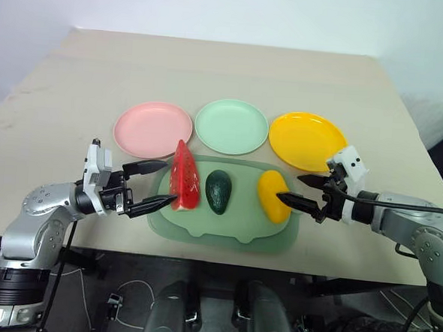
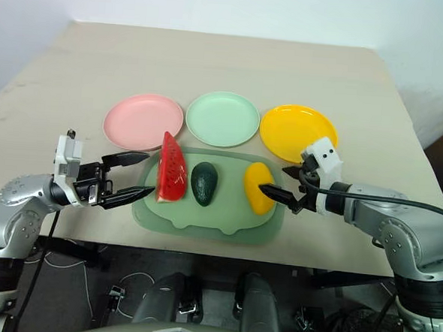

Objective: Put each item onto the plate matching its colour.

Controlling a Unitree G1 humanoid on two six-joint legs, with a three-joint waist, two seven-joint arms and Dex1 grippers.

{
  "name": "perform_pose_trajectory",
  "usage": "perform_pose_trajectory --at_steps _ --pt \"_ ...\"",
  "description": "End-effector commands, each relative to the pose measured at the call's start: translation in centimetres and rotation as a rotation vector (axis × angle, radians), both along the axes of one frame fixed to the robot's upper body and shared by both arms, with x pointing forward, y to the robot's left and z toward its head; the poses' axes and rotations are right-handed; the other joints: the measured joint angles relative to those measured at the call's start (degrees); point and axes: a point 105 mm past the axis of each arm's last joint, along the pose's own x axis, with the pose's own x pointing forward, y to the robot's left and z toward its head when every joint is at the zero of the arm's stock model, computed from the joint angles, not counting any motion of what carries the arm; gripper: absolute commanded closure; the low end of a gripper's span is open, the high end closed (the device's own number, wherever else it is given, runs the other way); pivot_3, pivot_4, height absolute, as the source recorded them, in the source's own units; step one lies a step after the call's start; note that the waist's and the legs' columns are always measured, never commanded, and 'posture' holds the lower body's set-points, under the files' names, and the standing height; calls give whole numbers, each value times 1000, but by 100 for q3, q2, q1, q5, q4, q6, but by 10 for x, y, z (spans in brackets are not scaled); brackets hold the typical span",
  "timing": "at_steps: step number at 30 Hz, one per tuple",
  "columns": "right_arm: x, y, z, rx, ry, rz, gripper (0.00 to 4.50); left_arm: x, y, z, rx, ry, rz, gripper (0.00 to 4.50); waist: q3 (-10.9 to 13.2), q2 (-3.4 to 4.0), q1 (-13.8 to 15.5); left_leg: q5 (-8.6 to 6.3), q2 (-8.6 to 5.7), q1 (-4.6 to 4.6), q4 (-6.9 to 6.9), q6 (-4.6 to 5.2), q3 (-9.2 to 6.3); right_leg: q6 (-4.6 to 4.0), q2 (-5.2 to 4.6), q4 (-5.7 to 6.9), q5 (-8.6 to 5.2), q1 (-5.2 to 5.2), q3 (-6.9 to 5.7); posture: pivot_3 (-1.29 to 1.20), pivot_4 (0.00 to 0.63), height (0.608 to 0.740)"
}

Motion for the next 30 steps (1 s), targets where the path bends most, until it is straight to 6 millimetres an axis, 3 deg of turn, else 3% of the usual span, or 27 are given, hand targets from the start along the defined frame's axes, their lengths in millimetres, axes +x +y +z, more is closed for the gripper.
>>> perform_pose_trajectory --at_steps 1,10,17,18,21,24,27,30 --pt "5 10 5 32 33 16 0 -1 3 11 6 -51 13 12 0 0 -3 0 1 1 3 0 0 -2 0 2 -1 1 0 0 150 696" --pt "6 25 -10 7 134 48 0 1 4 11 19 -71 34 12 0 0 3 0 0 -2 5 0 0 8 -1 6 5 0 0 0 150 696" --pt "12 30 -20 -44 109 52 0 3 6 13 18 -90 48 12 0 1 2 0 0 -2 5 0 2 9 -1 9 5 -3 0 0 150 696" --pt "13 30 -19 -46 98 52 0 3 6 13 18 -91 49 12 0 1 3 0 0 -2 5 0 2 10 -1 10 5 -3 0 0 150 696" --pt "16 28 -15 -45 71 50 549 3 7 13 22 -92 55 0 0 1 2 0 0 -2 5 0 2 10 -1 10 5 -3 0 0 150 696" --pt "13 26 -5 -46 30 78 1296 2 9 13 26 -92 64 0 0 1 2 0 0 -2 5 0 2 10 -1 10 5 -4 0 0 150 696" --pt "13 25 13 -27 -15 97 1299 1 10 14 28 -94 71 0 0 1 1 0 0 -2 5 0 2 10 -1 11 5 -4 0 0 150 696" --pt "32 18 28 -25 -81 40 1299 -1 12 13 35 -90 75 0 0 1 -18 0 1 -2 7 0 2 10 -1 13 5 -6 0 0 150 696"
